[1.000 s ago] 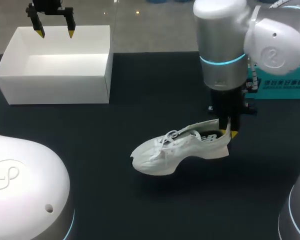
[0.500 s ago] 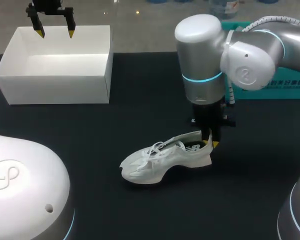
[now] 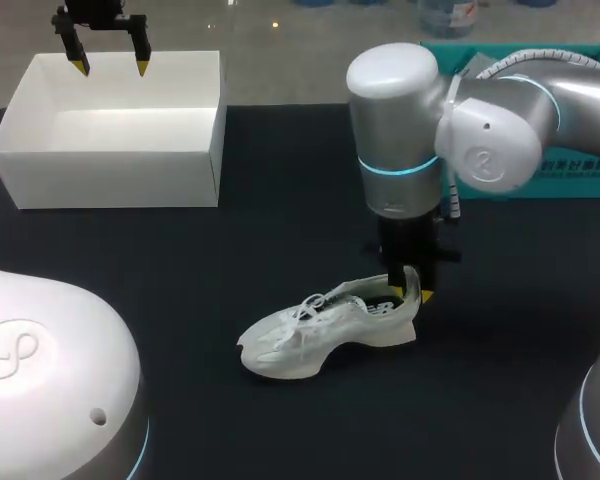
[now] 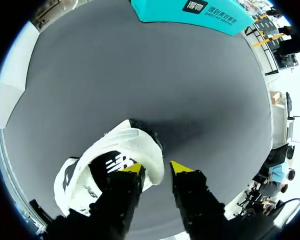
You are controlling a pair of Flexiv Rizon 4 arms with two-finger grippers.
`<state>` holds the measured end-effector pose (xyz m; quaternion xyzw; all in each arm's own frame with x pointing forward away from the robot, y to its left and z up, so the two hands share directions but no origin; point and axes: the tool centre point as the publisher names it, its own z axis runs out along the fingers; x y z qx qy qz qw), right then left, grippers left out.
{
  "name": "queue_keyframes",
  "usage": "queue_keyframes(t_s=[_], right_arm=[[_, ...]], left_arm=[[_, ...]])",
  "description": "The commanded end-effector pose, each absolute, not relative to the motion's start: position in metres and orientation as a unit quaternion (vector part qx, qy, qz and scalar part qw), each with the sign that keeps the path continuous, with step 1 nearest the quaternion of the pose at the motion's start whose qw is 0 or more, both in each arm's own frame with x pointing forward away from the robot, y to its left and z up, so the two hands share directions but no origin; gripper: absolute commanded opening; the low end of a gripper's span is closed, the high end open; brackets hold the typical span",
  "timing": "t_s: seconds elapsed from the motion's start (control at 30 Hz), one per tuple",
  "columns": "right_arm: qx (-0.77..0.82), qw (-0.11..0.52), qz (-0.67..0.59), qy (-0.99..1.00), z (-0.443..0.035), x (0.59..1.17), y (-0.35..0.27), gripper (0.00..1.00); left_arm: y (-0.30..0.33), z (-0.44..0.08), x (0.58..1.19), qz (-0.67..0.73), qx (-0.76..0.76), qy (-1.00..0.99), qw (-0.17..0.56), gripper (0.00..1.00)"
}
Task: Take the shoe out of the shoebox, open the shoe tongue, remove and reinsert the insole, then place the shoe into the shoebox
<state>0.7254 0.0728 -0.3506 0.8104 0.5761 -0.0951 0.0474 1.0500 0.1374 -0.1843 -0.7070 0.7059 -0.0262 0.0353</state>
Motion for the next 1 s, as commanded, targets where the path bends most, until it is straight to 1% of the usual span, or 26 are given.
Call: queue_keyframes(t_s=[0.03, 0.17, 0.27, 0.33, 0.4, 0.47, 1.0], right_arm=[[0.801, 0.052, -0.057, 0.593, -0.299, 0.716, 0.059, 1.00], [0.781, 0.031, -0.012, 0.624, -0.266, 0.722, 0.047, 1.00], [0.724, 0.014, 0.043, 0.688, -0.246, 0.731, 0.032, 1.00], [0.648, -0.007, 0.087, 0.757, -0.237, 0.734, 0.024, 1.00], [0.525, -0.048, 0.155, 0.835, -0.233, 0.734, 0.017, 1.00], [0.414, -0.066, 0.219, 0.881, -0.230, 0.734, 0.003, 1.00], [0.414, -0.066, 0.219, 0.881, -0.230, 0.734, 0.003, 1.00]], left_arm=[[0.138, -0.184, 1.050, -0.026, -0.707, 0.706, 0.035, 1.00], [0.138, -0.184, 1.050, -0.026, -0.707, 0.706, 0.035, 1.00], [0.138, -0.184, 1.050, -0.026, -0.707, 0.706, 0.035, 1.00], [0.138, -0.184, 1.050, -0.026, -0.707, 0.706, 0.035, 1.00], [0.138, -0.184, 1.050, -0.026, -0.707, 0.706, 0.035, 1.00], [0.138, -0.184, 1.050, -0.026, -0.707, 0.706, 0.035, 1.00], [0.138, -0.184, 1.050, -0.026, -0.707, 0.706, 0.035, 1.00]])
